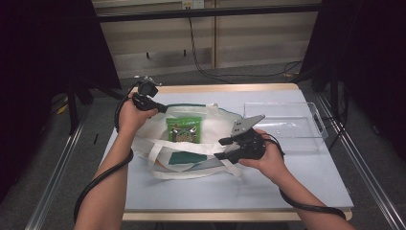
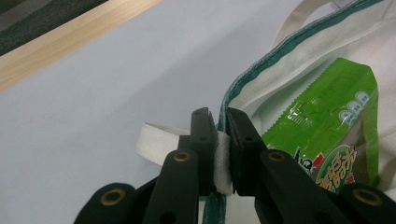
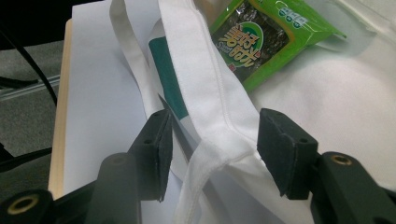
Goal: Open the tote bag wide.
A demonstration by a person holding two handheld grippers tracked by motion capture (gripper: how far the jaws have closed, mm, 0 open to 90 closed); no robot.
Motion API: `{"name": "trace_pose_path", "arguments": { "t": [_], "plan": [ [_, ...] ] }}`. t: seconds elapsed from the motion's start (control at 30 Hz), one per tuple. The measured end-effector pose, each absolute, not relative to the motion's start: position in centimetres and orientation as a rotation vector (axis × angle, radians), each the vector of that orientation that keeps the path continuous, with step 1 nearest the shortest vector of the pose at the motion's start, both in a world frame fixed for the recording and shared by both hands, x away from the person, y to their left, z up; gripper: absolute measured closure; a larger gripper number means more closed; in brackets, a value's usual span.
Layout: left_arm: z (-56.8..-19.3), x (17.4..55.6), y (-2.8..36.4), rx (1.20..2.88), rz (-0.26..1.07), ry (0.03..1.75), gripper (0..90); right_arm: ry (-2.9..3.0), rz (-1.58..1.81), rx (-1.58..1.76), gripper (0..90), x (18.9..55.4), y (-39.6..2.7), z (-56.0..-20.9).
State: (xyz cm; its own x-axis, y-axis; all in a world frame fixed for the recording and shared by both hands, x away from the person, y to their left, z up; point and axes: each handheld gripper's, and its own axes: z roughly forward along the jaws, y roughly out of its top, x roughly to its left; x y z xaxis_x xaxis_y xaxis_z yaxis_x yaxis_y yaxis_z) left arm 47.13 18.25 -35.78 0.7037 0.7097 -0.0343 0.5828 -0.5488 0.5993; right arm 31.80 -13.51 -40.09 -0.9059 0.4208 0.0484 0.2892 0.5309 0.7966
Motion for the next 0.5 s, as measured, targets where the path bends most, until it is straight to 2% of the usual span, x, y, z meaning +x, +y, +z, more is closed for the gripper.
{"name": "trace_pose_path", "arguments": {
  "t": [0.13, 0.3, 0.43, 0.5],
  "plan": [
    [-35.8, 47.1, 18.3, 2.320, 0.280, 0.986, 82.1, 2.628, 1.286, 0.627, 42.9, 32.2, -13.2, -40.7],
    [-35.9, 47.2, 18.4, 2.344, 0.280, 0.972, 82.0, 2.612, 1.208, 0.669, 32.4, 32.5, -12.9, -41.5],
    [-36.0, 47.2, 18.1, 2.325, 0.265, 0.987, 82.1, 2.595, 1.177, 0.695, 34.0, 32.8, -12.9, -42.0],
    [-36.1, 47.2, 18.1, 2.327, 0.280, 0.984, 82.2, 2.586, 1.151, 0.698, 39.7, 32.8, -12.8, -42.2]
  ]
}}
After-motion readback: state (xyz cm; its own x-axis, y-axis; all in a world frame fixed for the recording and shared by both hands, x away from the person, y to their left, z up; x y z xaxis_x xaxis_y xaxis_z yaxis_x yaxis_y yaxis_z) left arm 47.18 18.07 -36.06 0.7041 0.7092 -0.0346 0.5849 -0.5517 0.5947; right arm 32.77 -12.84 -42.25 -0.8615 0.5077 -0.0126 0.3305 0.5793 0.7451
